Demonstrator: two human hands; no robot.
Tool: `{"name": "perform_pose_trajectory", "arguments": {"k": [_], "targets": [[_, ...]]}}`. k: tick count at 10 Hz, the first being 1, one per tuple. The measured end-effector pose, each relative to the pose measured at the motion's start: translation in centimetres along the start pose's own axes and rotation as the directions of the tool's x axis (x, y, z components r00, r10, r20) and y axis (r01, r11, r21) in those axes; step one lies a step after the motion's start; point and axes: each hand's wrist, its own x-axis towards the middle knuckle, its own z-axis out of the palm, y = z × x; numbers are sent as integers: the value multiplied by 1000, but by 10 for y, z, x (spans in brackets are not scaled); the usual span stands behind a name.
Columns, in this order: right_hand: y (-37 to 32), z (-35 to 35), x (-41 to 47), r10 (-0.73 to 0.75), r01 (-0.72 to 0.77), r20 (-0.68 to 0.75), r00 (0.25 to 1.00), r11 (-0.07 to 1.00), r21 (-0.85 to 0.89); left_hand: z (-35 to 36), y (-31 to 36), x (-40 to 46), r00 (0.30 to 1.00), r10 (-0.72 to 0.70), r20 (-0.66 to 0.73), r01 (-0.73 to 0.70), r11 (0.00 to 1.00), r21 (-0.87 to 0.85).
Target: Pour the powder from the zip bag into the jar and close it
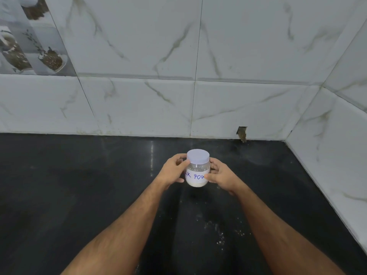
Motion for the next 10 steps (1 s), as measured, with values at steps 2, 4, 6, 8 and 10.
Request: {"name": "perform_pose_trajectory", "arguments": {"k": [2,4,6,8,10], "targets": [[1,-17,46,10,-9,15,1000,998,-56,6,3,36,997,-76,-5,76,997,-17],[6,-22,68,-1,3,80,997,1000,-27,11,-11,56,993,-115,-14,114,991,-67],[10,-25,73,18,-12,97,995,998,-64,13,-16,59,993,-116,-15,115,990,-82],[16,-23,66,-19,24,50,999,995,-95,17,-11,48,995,-102,18,103,992,-70],[11,-17,47,9,-44,-148,989,971,-234,11,-7,30,997,-71,3,70,990,120]]}}
